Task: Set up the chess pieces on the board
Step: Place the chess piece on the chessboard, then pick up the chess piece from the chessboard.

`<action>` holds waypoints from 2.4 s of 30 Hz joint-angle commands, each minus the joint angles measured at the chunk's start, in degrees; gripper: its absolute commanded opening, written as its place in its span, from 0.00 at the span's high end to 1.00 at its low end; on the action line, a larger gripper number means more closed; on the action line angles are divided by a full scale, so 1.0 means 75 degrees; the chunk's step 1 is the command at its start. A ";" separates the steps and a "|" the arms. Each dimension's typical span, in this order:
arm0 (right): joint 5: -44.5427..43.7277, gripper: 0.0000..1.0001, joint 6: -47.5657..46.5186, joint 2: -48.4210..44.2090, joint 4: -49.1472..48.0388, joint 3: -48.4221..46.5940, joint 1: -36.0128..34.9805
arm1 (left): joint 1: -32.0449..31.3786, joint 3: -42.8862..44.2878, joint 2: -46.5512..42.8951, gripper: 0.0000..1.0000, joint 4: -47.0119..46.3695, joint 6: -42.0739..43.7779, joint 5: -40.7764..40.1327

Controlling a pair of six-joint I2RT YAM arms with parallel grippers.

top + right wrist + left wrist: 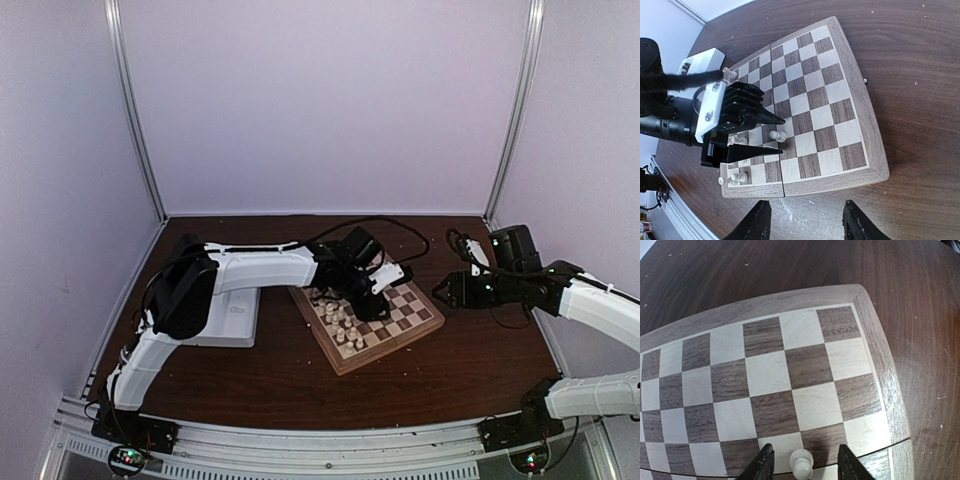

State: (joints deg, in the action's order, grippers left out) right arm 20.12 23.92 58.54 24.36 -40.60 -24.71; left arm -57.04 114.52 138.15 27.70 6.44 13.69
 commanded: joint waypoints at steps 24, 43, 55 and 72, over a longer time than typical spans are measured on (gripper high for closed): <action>-0.1171 0.00 -0.0555 -0.0809 -0.1296 0.0760 0.0054 | -0.0023 -0.0472 -0.3284 0.02 0.1409 -0.1691 -0.3038; -0.1937 0.02 -0.0786 -0.0312 -0.2578 0.1440 0.0049 | -0.0023 0.2144 -0.0906 0.43 0.2979 -0.3135 -0.1463; -0.0040 0.38 -0.1212 0.1421 -0.1547 -0.0169 -0.0281 | 0.0280 0.1282 -0.2079 0.43 0.2813 -0.3653 -0.2458; -0.2216 0.58 -0.2006 0.4640 0.0688 -0.3176 -0.2225 | 0.2272 -0.2963 -0.5870 0.30 0.2499 -0.4151 -0.3545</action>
State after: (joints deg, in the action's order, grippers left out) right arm 8.97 10.04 89.91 24.36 -60.49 -39.64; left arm -40.77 96.47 98.35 48.03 -22.72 -8.21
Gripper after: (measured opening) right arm 0.466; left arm 0.683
